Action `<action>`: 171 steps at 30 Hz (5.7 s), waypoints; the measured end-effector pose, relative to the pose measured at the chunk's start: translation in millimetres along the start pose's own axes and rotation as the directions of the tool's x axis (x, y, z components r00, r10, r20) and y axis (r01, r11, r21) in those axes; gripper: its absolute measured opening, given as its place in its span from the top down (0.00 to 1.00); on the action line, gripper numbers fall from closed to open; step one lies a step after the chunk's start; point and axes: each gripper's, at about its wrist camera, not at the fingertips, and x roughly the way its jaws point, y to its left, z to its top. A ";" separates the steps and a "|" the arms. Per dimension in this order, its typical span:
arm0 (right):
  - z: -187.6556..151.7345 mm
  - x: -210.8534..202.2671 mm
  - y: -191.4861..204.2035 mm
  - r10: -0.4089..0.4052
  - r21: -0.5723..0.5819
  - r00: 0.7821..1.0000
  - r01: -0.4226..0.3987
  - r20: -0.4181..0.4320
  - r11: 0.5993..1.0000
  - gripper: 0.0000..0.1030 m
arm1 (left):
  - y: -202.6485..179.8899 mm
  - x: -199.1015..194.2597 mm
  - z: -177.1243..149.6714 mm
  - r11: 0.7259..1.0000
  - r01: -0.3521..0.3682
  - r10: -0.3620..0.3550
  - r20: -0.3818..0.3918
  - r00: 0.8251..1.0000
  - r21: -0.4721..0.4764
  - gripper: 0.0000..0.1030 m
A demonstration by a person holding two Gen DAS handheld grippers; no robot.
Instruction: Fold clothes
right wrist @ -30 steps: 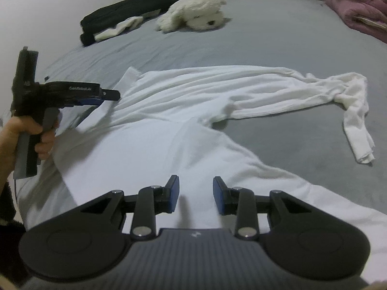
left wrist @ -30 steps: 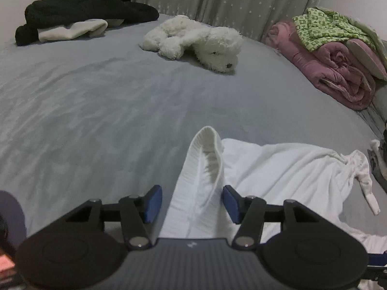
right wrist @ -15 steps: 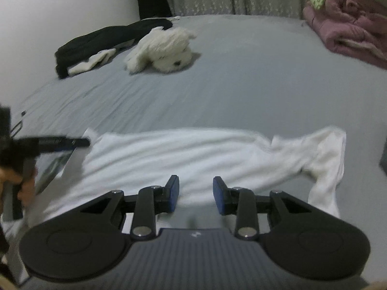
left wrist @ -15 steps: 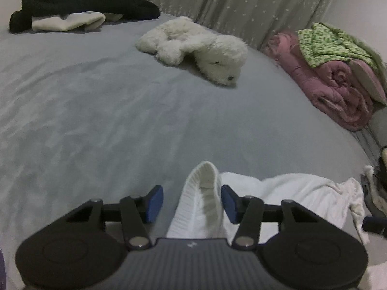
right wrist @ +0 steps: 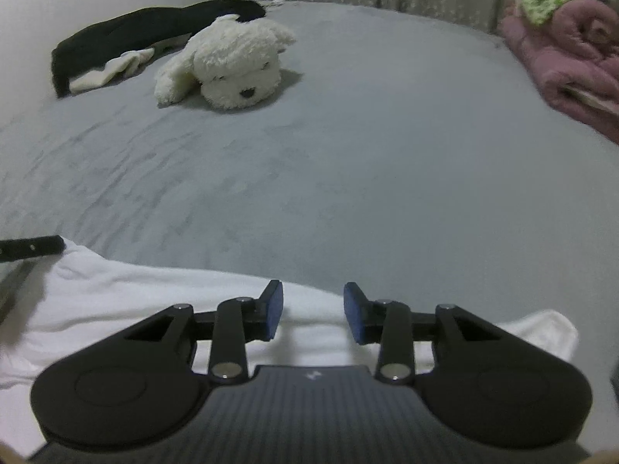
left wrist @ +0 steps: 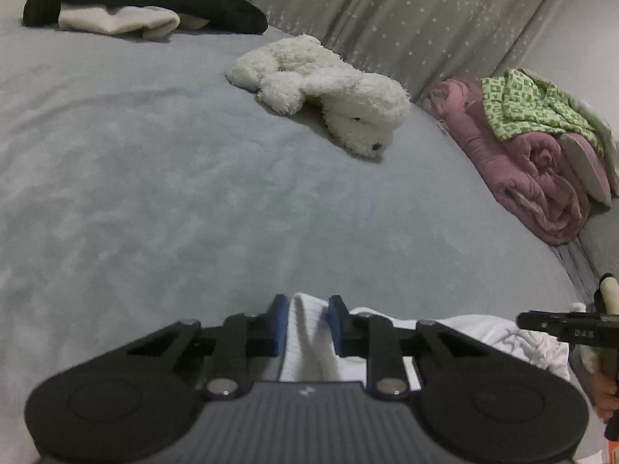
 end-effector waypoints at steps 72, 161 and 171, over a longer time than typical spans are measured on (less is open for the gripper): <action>-101.6 -59.5 -69.8 -0.316 0.274 0.946 0.288 0.065 0.918 0.58 | -138.3 0.1 -74.2 0.890 0.162 -0.166 -0.028 0.986 0.427 0.35; -71.3 -48.2 -136.6 -0.228 0.227 0.973 0.214 0.038 0.950 0.96 | -165.4 0.0 -114.7 0.766 0.141 -0.107 -0.091 0.990 0.627 0.01; -46.4 -32.6 -151.4 -0.267 0.228 0.961 0.243 0.079 0.943 0.95 | -185.2 4.7 -101.8 0.782 0.174 -0.115 -0.136 0.984 0.599 0.17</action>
